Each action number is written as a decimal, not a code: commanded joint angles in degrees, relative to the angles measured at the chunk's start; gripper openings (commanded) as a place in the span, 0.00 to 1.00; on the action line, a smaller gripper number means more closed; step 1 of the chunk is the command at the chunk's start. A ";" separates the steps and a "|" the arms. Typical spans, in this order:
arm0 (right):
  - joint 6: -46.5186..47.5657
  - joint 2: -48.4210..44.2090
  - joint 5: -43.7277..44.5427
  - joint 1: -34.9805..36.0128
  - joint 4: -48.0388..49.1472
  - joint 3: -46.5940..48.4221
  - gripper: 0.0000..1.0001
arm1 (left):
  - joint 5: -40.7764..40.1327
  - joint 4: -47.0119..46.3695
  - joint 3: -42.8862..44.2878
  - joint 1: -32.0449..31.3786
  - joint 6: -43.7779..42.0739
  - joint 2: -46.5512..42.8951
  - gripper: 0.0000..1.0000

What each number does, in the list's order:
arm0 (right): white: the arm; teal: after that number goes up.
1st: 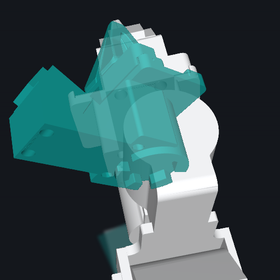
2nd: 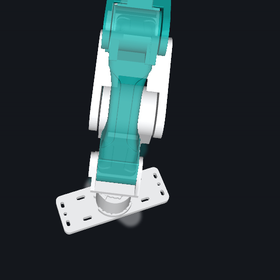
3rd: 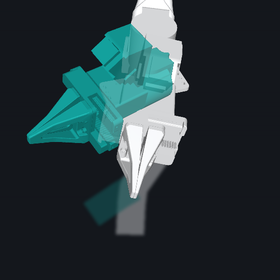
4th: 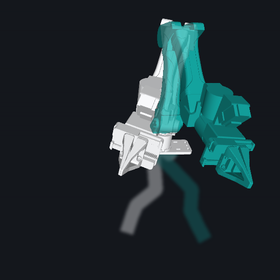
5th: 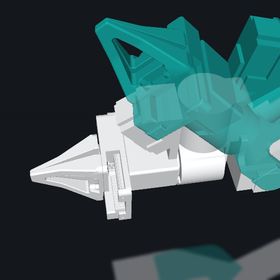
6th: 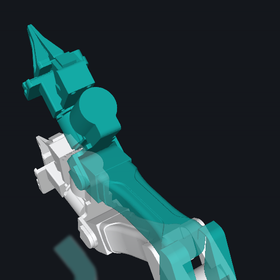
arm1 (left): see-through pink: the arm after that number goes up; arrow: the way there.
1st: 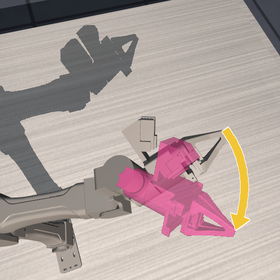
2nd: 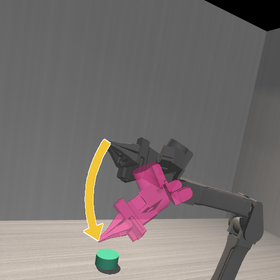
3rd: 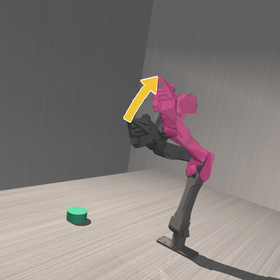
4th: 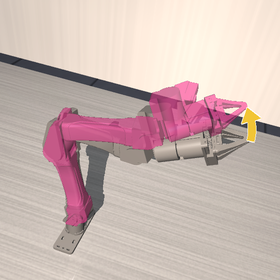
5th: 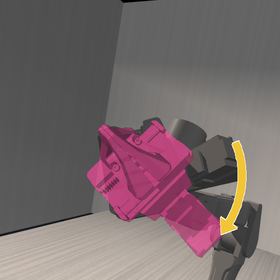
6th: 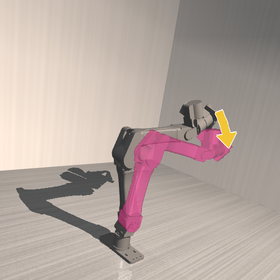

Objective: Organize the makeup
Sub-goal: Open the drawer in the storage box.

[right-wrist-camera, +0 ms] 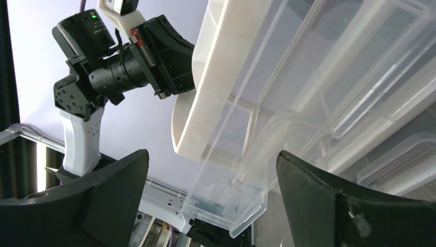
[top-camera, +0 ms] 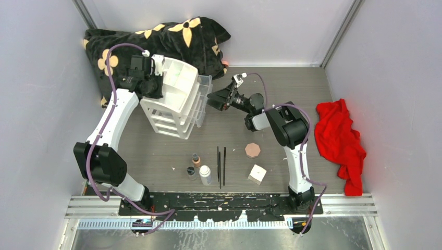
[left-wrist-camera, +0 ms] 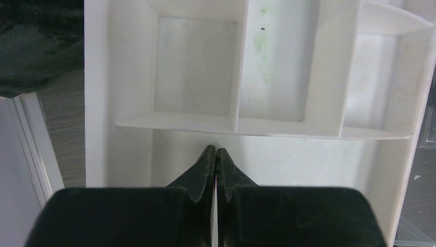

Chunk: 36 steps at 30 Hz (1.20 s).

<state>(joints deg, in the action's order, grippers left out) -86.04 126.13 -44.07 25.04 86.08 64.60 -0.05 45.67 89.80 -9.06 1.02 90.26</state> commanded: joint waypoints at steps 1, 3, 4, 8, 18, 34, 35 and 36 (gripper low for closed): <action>-1.35 2.09 -0.53 -0.43 10.92 2.05 1.00 | -1.11 4.51 -2.46 -0.06 -0.66 1.80 0.05; -1.60 3.34 -0.40 -0.55 10.83 2.04 1.00 | -1.09 4.06 -2.72 -0.10 -0.74 1.37 0.07; -1.40 3.74 -0.46 -0.66 10.44 1.93 1.00 | -1.21 3.78 -2.82 -0.08 -0.80 1.14 0.07; 1.93 3.64 -1.15 -1.04 6.75 -0.07 1.00 | -1.39 3.13 -3.17 -0.10 -0.93 0.42 0.11; 28.99 -14.09 -4.13 -2.01 -22.71 -12.82 1.00 | -1.20 2.37 -3.13 -0.08 -0.34 -0.60 0.33; 69.59 -52.15 14.32 -1.87 -88.73 -20.86 1.00 | -0.22 -0.73 -3.36 -0.08 0.15 -7.61 1.00; 69.42 -53.48 15.32 -1.67 -89.37 -21.85 1.00 | 0.01 -1.08 -3.40 -0.08 0.33 -8.04 1.00; 69.76 -54.49 16.21 -1.41 -90.25 -22.36 1.00 | 0.07 -1.37 -3.36 -0.09 0.50 -8.46 1.00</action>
<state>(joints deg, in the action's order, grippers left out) -21.78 76.64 -32.77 23.24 5.02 44.53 -0.27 44.45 86.30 -9.63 1.21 86.21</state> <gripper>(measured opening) 0.999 0.997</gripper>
